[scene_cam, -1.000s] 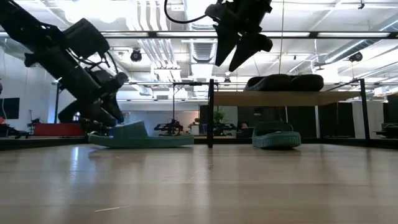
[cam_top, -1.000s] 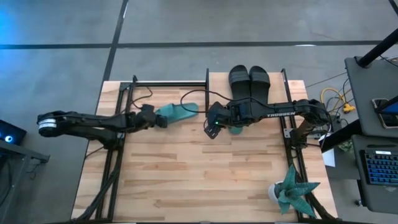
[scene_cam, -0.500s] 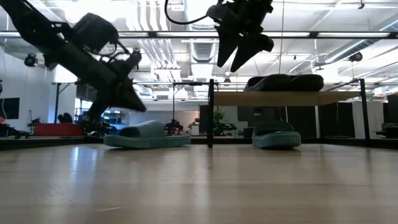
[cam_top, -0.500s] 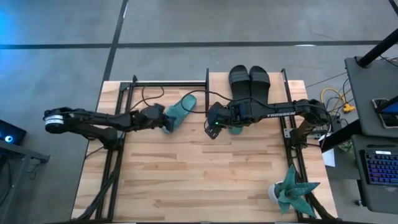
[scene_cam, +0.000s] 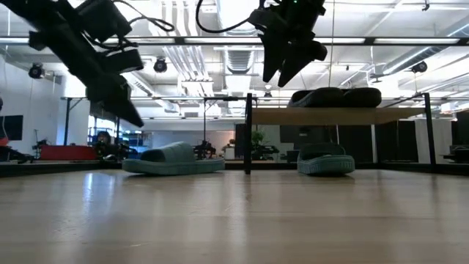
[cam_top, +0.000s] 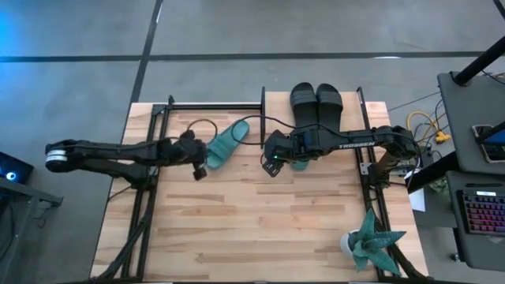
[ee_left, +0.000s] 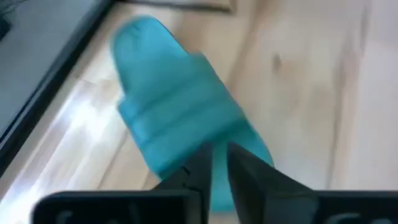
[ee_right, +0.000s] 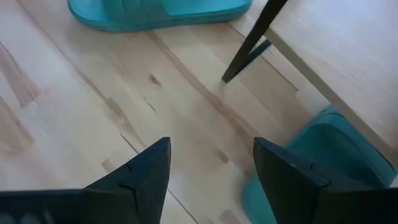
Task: Pick and place slides into the shelf
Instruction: Put the green slipper under the shelf
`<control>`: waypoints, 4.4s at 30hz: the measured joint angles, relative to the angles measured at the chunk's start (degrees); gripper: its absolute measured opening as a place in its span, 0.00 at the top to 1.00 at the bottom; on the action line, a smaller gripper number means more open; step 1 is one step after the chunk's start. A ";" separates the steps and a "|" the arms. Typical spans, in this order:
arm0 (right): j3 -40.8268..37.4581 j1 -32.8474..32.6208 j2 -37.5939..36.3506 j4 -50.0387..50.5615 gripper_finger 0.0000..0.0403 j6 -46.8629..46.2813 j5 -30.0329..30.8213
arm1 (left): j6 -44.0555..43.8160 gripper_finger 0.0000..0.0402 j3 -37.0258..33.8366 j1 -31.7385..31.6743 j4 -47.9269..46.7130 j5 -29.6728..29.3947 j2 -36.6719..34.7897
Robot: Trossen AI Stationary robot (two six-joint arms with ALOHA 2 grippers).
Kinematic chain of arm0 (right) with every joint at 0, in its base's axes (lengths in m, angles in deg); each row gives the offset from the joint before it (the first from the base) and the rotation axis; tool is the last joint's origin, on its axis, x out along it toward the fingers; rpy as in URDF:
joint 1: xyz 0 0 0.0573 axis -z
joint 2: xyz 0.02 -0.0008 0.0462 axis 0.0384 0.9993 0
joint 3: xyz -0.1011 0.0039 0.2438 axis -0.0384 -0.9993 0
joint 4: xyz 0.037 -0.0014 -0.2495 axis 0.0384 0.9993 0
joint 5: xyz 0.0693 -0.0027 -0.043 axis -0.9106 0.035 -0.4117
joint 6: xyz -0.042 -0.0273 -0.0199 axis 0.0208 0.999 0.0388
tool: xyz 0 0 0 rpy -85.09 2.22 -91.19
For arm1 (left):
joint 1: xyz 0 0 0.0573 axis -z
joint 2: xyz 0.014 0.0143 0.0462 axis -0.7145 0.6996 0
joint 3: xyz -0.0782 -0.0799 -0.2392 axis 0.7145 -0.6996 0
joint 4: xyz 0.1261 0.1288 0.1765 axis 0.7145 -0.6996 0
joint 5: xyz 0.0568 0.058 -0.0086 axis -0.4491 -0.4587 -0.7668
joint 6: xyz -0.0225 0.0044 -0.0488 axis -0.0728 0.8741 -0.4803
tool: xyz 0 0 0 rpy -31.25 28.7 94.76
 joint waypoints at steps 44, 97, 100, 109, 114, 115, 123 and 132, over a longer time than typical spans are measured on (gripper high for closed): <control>-0.07 0.13 0.00 5.91 0.46 1.30 0.52 | 17.69 0.98 4.71 3.27 24.62 -24.21 31.99; 0.24 -13.14 -21.01 4.98 0.46 -24.63 8.70 | -0.38 1.00 15.84 10.98 22.14 36.42 16.51; 0.12 -14.13 -20.87 5.98 0.46 -26.10 9.09 | 2.26 1.00 17.62 11.02 21.75 36.49 19.58; -0.10 -15.80 -20.15 6.01 0.46 -29.22 9.75 | 10.25 1.00 24.23 10.98 21.92 35.57 31.99; -0.20 -15.80 -18.16 6.29 0.46 -29.91 9.71 | 15.21 1.00 27.99 11.02 21.88 30.26 38.28; -0.20 -15.80 -17.74 6.37 0.46 -30.20 9.70 | 16.58 1.00 28.62 11.02 21.96 28.91 38.86; -0.20 -15.80 -15.22 6.54 0.46 -31.78 8.01 | 22.51 1.00 31.30 10.78 21.98 22.74 39.47; -0.20 -15.80 -14.82 6.58 0.46 -32.61 7.61 | 22.96 0.85 31.17 10.87 23.01 17.94 43.39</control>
